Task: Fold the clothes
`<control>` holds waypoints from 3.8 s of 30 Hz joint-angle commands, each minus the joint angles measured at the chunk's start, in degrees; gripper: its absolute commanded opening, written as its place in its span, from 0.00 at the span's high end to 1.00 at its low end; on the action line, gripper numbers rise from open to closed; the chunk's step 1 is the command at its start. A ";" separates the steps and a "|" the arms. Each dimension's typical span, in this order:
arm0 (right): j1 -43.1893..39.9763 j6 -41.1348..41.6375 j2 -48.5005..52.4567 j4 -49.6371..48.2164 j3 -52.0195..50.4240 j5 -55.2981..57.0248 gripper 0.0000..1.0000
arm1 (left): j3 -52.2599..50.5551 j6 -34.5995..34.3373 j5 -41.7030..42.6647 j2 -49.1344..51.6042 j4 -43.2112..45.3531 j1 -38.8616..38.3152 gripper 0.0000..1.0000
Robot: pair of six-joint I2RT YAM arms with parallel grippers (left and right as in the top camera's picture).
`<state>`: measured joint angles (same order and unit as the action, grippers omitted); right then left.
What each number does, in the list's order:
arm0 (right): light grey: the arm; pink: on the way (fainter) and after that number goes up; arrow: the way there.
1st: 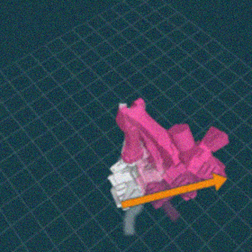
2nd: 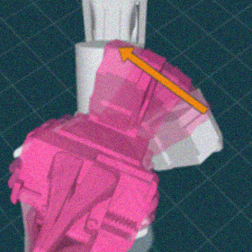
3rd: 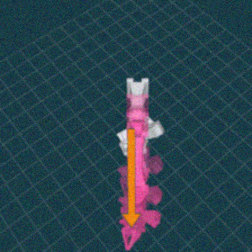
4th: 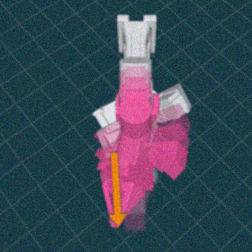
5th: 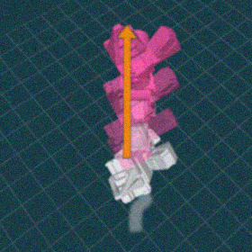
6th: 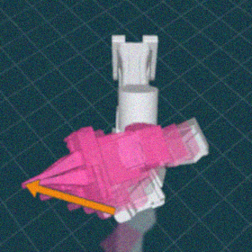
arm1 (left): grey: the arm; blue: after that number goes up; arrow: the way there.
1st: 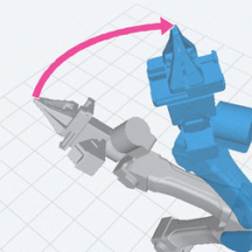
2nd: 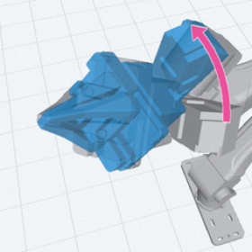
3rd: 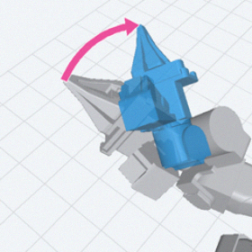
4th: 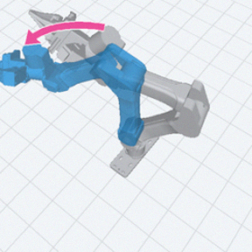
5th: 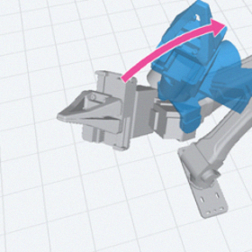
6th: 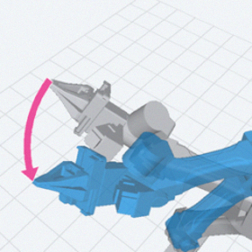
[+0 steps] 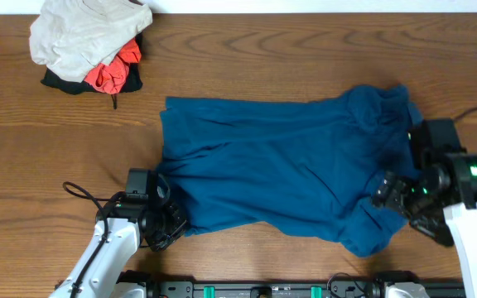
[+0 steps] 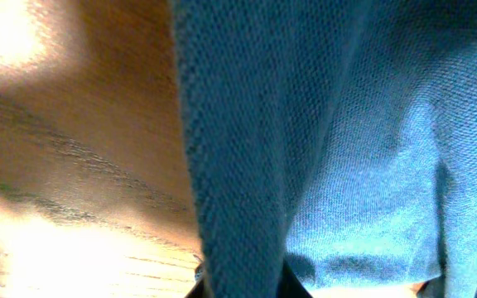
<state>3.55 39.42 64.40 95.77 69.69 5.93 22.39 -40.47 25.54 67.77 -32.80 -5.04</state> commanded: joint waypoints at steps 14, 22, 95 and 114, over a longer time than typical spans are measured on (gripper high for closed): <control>-0.63 12.02 -17.35 -9.05 -19.41 -12.68 0.01 | -1.75 0.31 -1.95 0.98 -0.70 -0.13 0.94; -0.59 12.24 -15.89 -17.57 -29.03 -17.40 0.01 | -1.75 0.28 -1.95 0.98 -0.74 -0.13 0.94; -0.55 -1.68 -2.25 -22.69 -4.68 0.33 0.99 | 29.27 14.58 -8.37 -7.67 -23.56 -0.15 0.94; -0.55 -13.00 1.66 -12.35 31.63 5.88 0.99 | 69.07 19.52 -13.22 -7.67 -32.89 -0.15 0.94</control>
<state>3.55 29.82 65.04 82.59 95.81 7.55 86.67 -22.41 15.00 60.64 -64.95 -5.37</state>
